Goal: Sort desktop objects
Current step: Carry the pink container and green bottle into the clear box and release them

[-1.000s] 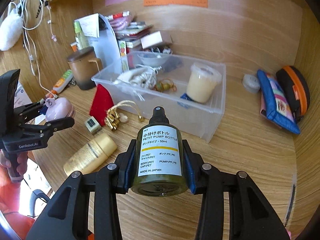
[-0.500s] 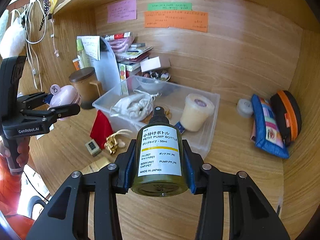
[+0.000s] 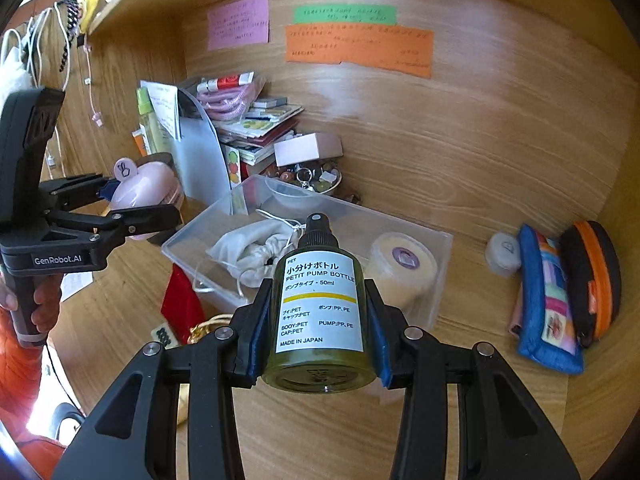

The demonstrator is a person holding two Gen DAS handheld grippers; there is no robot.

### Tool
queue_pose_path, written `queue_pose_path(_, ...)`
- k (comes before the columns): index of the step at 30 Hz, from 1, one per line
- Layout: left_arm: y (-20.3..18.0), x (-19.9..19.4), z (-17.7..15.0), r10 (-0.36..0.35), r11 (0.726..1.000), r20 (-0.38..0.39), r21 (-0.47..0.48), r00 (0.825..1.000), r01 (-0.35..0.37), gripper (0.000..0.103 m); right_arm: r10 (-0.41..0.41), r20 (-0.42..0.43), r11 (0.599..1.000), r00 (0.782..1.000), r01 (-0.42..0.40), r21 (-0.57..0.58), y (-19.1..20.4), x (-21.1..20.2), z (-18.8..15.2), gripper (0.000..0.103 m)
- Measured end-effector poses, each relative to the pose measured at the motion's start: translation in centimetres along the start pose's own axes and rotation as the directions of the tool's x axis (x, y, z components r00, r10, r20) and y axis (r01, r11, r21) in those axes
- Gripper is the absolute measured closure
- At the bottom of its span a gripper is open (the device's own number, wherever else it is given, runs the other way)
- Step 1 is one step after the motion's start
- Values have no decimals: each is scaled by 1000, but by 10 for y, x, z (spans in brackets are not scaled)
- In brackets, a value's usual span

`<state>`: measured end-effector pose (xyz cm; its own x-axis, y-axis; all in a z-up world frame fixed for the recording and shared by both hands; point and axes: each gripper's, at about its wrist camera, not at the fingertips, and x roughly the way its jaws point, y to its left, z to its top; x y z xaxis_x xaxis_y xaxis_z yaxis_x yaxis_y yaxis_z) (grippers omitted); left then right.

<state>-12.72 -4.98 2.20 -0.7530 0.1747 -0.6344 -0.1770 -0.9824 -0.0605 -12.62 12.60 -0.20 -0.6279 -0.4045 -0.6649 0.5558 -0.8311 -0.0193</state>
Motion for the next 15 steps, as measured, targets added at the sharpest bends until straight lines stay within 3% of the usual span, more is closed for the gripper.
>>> queue_pose_path(15,2,62,5,-63,997,-118,27,991,67,41,32,-111,999,993,-35,-26,-5,71,17,65)
